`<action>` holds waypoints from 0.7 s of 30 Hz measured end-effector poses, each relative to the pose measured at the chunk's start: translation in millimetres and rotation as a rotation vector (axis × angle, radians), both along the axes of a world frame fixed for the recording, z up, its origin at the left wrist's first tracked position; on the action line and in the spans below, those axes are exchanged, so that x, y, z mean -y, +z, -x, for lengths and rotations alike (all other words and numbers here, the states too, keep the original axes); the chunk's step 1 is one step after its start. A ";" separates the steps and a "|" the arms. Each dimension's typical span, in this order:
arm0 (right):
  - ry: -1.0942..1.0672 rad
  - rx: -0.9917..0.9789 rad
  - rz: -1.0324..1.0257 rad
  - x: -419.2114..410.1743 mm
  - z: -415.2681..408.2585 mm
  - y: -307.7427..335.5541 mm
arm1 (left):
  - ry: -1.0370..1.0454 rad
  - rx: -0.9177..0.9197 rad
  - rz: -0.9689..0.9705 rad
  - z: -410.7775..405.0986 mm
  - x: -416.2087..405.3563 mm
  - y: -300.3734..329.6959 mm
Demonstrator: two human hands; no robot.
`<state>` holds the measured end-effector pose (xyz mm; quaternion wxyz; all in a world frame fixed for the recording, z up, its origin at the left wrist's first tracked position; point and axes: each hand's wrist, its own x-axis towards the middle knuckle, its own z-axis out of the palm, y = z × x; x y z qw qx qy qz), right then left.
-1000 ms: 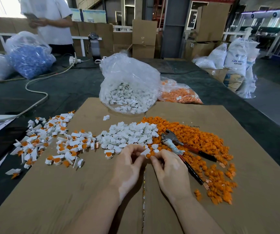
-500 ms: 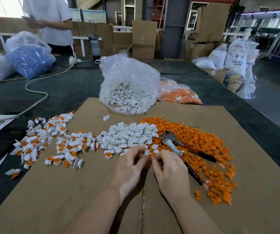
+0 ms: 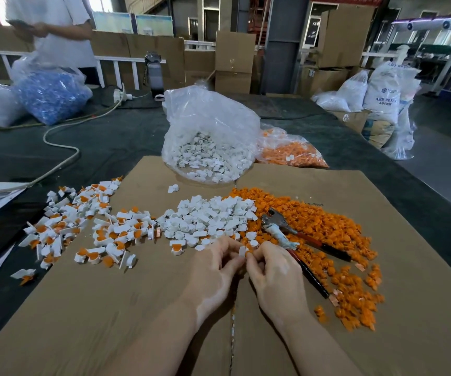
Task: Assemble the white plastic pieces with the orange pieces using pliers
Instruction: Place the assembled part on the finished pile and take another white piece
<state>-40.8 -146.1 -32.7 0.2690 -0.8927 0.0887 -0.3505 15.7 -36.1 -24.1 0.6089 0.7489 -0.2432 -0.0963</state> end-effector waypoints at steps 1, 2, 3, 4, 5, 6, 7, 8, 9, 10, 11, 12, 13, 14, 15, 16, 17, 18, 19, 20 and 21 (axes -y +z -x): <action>0.005 -0.011 0.001 -0.2 0.2 0.2 | 0.000 0.000 -0.001 -0.5 0.0 -0.4; 0.014 -0.026 -0.005 -0.3 0.5 0.4 | 0.002 -0.033 0.018 -1.3 0.1 -0.7; 0.029 -0.041 -0.018 0.0 0.5 0.3 | 0.005 -0.092 0.055 -2.3 0.3 -0.8; 0.049 -0.051 -0.041 0.6 0.8 0.4 | 0.009 -0.151 0.094 -3.3 0.5 -0.7; 0.067 -0.057 -0.074 1.3 1.3 0.7 | 0.017 -0.191 0.129 -4.4 0.8 -0.4; 0.080 -0.057 -0.115 1.7 1.7 1.3 | 0.024 -0.212 0.152 -5.2 0.6 -0.4; 0.086 -0.049 -0.155 2.0 1.9 1.8 | 0.024 -0.227 0.177 -6.0 0.5 -0.3; 0.084 -0.035 -0.186 1.9 2.0 2.4 | 0.020 -0.236 0.198 -6.4 -0.3 -0.1; 0.078 -0.018 -0.199 1.6 2.3 3.4 | 0.015 -0.237 0.211 -6.7 -0.7 0.5; 0.077 -0.001 -0.194 0.8 2.5 4.6 | 0.010 -0.230 0.215 -7.0 -1.6 0.6; 0.086 0.017 -0.177 0.3 2.8 5.8 | 0.006 -0.219 0.213 -6.9 -2.4 0.8; 0.105 0.030 -0.155 0.1 2.9 6.7 | 0.006 -0.208 0.209 -6.7 -2.9 1.1; 0.126 0.036 -0.130 0.2 3.0 7.3 | 0.005 -0.199 0.205 -6.3 -3.2 1.6; 0.141 0.032 -0.109 0.3 3.2 7.8 | 0.003 -0.195 0.203 -5.9 -3.2 2.0; 0.149 0.024 -0.097 0.6 3.2 8.0 | 0.000 -0.194 0.202 -5.5 -3.1 2.6; 0.151 0.013 -0.093 1.1 3.0 8.1 | -0.003 -0.193 0.200 -5.2 -2.8 3.2; 0.150 0.004 -0.094 1.4 2.8 8.1 | -0.005 -0.193 0.195 -5.0 -2.5 3.7; 0.148 -0.002 -0.096 1.7 2.8 8.1 | -0.005 -0.191 0.189 -5.0 -2.5 3.8; 0.146 -0.007 -0.096 1.7 2.9 8.2 | -0.004 -0.190 0.182 -5.3 -2.3 3.7; 0.147 -0.010 -0.095 1.7 2.9 8.5 | -0.004 -0.192 0.177 -5.6 -2.5 3.3; 0.148 -0.013 -0.094 1.9 3.1 8.7 | -0.005 -0.197 0.175 -5.7 -2.6 2.9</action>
